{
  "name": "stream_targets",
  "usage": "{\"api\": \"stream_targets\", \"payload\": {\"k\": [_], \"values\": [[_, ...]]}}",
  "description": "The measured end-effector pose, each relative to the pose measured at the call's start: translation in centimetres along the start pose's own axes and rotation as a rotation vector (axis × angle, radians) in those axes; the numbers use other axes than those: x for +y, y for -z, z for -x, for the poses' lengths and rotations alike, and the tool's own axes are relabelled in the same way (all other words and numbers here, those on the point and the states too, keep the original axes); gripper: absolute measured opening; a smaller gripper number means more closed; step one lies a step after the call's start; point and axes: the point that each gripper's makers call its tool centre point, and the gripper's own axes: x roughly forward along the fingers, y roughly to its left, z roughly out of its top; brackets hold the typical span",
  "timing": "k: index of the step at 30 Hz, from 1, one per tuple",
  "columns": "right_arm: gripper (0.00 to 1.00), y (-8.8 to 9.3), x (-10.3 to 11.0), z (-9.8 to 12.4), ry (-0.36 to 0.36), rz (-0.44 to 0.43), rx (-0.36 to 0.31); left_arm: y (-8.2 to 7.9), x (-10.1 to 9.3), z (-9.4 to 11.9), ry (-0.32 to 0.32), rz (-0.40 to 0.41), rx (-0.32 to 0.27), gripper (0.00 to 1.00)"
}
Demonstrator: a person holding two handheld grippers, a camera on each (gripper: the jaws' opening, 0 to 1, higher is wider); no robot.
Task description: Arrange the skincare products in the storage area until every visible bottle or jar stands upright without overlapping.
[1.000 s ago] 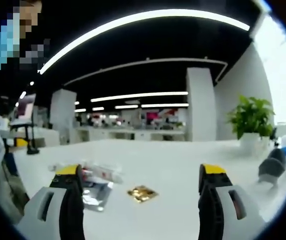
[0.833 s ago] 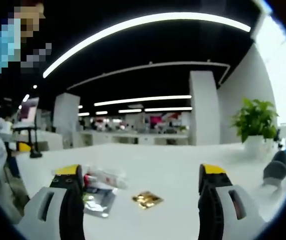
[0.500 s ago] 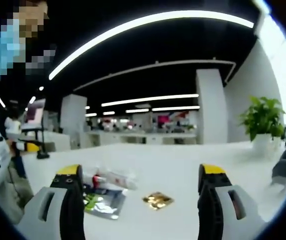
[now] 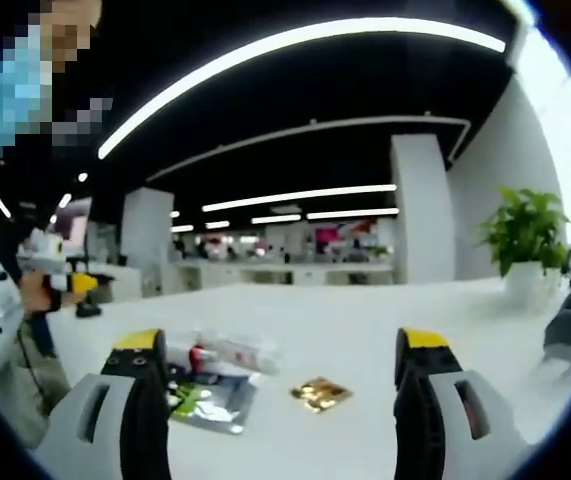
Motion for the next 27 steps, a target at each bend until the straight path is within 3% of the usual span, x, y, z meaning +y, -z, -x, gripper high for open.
{"api": "stream_targets", "payload": {"k": [2, 6, 12, 27], "values": [[0.93, 0.1, 0.1, 0.1, 0.002, 0.001, 0.001, 0.3, 0.1, -0.9, 0.033, -0.047, 0.028, 0.91], [0.93, 0.2, 0.1, 0.2, 0.005, 0.001, 0.006, 0.6, 0.9, -2.5, 0.054, -0.052, 0.060, 0.91], [0.92, 0.4, -0.2, 0.3, 0.013, 0.004, 0.013, 0.8, 0.5, -4.5, 0.112, -0.065, 0.104, 0.91], [0.91, 0.9, 0.0, 0.1, 0.007, -0.010, 0.025, 0.9, 3.0, -8.0, 0.072, -0.081, 0.172, 0.90]]}}
